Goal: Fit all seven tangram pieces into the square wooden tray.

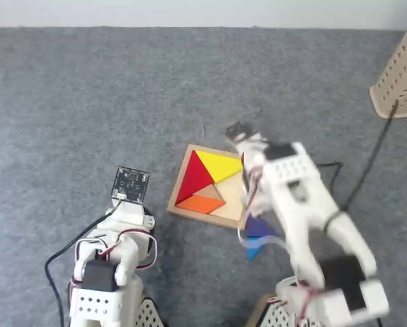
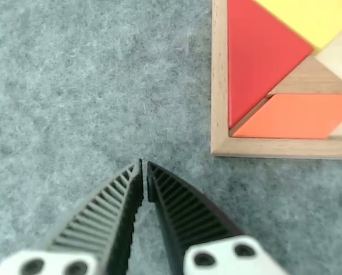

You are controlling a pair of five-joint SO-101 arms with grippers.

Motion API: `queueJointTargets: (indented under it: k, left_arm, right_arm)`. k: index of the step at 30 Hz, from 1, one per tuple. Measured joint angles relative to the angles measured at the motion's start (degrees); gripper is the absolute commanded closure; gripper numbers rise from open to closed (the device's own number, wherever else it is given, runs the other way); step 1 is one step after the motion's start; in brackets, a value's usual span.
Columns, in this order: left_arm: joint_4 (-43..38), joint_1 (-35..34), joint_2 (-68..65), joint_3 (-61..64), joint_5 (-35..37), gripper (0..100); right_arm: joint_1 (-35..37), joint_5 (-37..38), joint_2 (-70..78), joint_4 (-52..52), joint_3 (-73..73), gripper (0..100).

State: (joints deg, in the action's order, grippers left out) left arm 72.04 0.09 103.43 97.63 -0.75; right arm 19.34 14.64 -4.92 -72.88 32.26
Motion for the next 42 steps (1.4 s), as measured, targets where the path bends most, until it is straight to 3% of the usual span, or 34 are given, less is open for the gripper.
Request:
queueJointTargets:
  k: [11,19,24,29,34,39,42]
  left_arm:
    - [0.0,-0.1,0.0,0.0,0.0,99]
    - [0.0,0.0,0.0,0.0,0.0,99]
    - [0.0,0.0,0.0,0.0,0.0,99]
    - [0.0,0.0,0.0,0.0,0.0,99]
    - [0.0,0.0,0.0,0.0,0.0,99]
    - [0.0,0.0,0.0,0.0,0.0,99]
    - [0.0,0.0,0.0,0.0,0.0,99]
  right_arm:
    - [-1.0,-2.1,26.6,0.4,-23.7,90.3]
    - [0.8,-2.5,35.9,-8.4,-41.8,90.3]
    - [2.1,-2.6,30.6,-11.5,-39.7,90.3]
    - [1.6,-1.5,14.9,-7.2,-23.3,90.2]
    - [-9.1,-1.4,2.8,-4.8,-9.1,83.7]
    - [-26.2,-1.8,1.8,-4.2,-7.9,77.2]
    - [-30.7,-1.8,2.1,-2.3,-7.9,76.8]
